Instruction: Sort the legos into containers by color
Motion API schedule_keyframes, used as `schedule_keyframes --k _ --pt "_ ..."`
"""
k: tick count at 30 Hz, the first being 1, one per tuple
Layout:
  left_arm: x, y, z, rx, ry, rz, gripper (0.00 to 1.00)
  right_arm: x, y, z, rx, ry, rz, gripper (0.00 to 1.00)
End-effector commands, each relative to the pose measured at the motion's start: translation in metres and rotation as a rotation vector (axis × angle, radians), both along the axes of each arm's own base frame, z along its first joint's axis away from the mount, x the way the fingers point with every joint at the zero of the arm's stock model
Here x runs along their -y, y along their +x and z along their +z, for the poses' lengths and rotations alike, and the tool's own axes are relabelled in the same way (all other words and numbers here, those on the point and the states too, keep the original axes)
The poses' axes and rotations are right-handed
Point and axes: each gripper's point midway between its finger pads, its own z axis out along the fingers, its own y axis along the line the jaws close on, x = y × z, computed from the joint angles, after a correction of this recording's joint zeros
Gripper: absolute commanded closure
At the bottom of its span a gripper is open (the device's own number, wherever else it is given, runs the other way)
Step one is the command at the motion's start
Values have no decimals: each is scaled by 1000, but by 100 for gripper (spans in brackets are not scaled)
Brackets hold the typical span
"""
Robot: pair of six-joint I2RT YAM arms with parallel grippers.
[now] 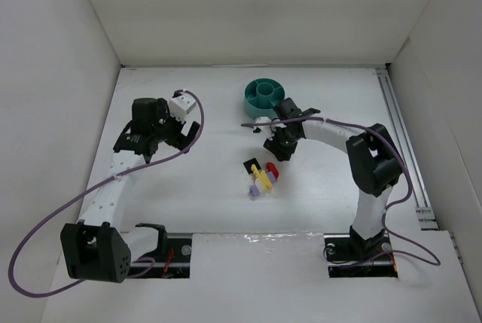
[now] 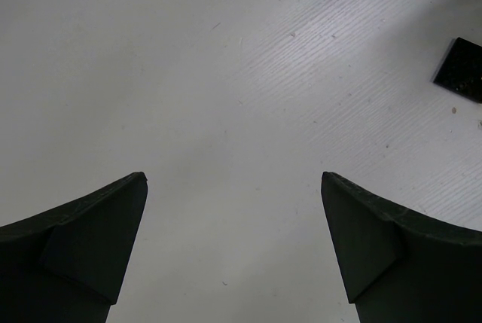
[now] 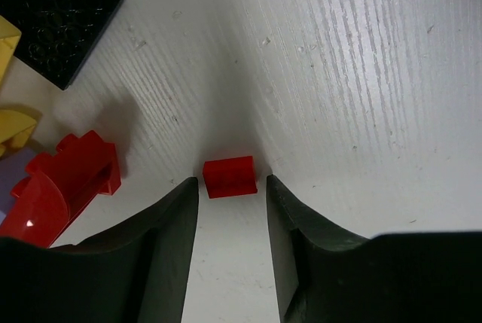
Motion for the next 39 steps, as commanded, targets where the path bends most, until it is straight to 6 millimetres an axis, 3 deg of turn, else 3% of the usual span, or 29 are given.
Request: schedule_keyframes --k 1,4,9,15,20,26,27,28,34,39 --pt "0 7 3 32 3 -5 1 -8 11 10 43 12 13 54" --pt "0 7 0 27 10 -11 1 -6 11 5 50 3 9 58" --pt "2 11 3 35 4 -18 1 -8 13 10 54 19 -22 82" --pt "4 16 7 53 -4 -25 1 -18 33 68 32 191 -167 90" --pt "5 20 10 58 -11 -20 1 -21 39 116 20 341 -262 93" --pt "8 23 13 61 -33 -18 1 -24 80 178 33 542 -501 96" --pt "8 23 13 61 -33 -18 1 -27 83 180 23 555 -522 96" --pt "8 25 17 70 -34 -18 1 -25 94 197 52 592 -543 96" --pt "8 25 14 61 -33 -18 1 -23 119 193 46 581 -631 96" --pt "8 25 17 70 -34 -18 1 -43 125 189 2 580 -670 97"
